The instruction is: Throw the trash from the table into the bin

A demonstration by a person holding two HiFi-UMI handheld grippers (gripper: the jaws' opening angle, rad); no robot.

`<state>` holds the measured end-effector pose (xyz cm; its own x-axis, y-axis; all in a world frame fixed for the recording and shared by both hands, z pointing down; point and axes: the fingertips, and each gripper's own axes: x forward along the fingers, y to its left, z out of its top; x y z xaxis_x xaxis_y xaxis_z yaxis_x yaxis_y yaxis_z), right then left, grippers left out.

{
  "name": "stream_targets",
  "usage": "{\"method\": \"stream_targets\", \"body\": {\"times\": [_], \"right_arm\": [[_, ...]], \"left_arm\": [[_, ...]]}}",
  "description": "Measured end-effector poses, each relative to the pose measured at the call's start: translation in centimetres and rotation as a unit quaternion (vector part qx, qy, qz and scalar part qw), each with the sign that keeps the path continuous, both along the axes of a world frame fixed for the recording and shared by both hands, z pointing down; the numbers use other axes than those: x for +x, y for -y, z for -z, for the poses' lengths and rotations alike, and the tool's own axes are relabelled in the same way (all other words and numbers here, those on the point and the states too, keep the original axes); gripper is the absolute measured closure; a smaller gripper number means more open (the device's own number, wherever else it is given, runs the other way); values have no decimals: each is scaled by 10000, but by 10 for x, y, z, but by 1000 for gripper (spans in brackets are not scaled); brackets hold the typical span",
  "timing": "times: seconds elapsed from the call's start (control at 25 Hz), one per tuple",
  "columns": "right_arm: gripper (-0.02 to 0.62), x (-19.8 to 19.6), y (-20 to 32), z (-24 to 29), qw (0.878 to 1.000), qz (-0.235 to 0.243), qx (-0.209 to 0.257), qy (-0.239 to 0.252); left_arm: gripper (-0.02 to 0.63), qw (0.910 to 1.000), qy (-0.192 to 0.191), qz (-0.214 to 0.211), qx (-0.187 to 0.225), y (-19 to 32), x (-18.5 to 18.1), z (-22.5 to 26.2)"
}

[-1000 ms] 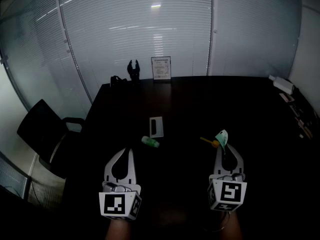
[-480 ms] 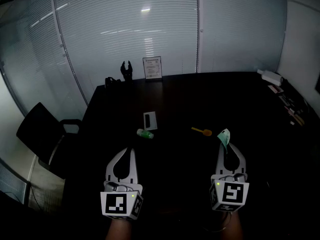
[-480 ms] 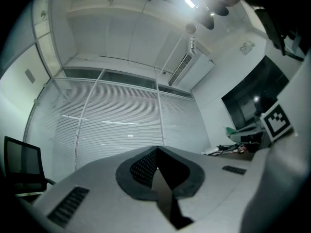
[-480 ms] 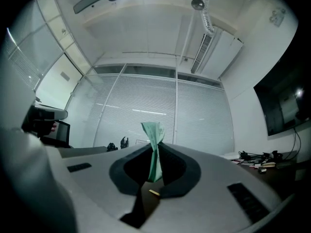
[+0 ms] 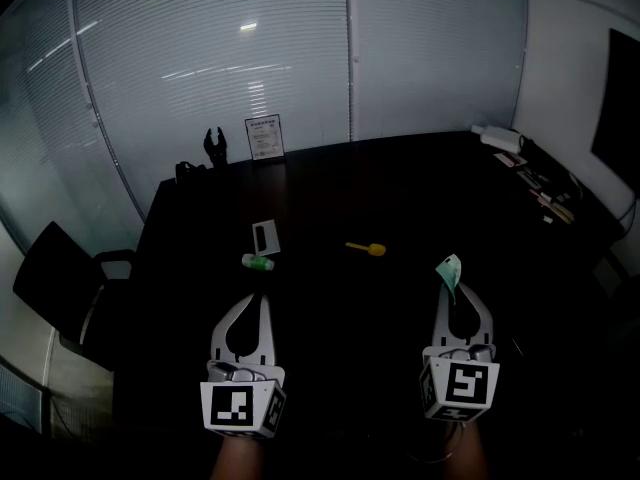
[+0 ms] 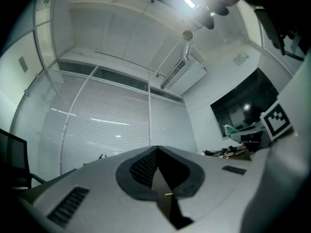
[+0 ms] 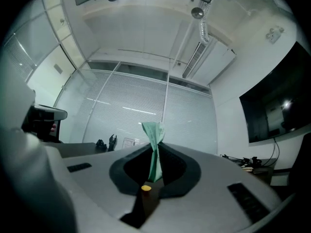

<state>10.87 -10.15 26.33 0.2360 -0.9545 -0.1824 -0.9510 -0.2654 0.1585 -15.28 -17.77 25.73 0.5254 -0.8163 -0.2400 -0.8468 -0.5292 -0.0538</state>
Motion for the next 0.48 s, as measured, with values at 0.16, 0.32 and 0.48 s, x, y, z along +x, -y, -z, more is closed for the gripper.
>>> {"method": "stream_targets", "body": {"times": [0.16,0.32,0.48], "right_arm": [[572,17,-21,10,9996,-264,60,-32],[572,39,-40,13,9988,-482,114,-37],[572,64,-57,11,9977,-664,122,-7]], "left_arm": [[609,9998,1,-194,-57,-7,18,1],[609,9993,23,-375,-1,-14,38,3],[609,9983,-26,-568,89,-21,67,8]]}}
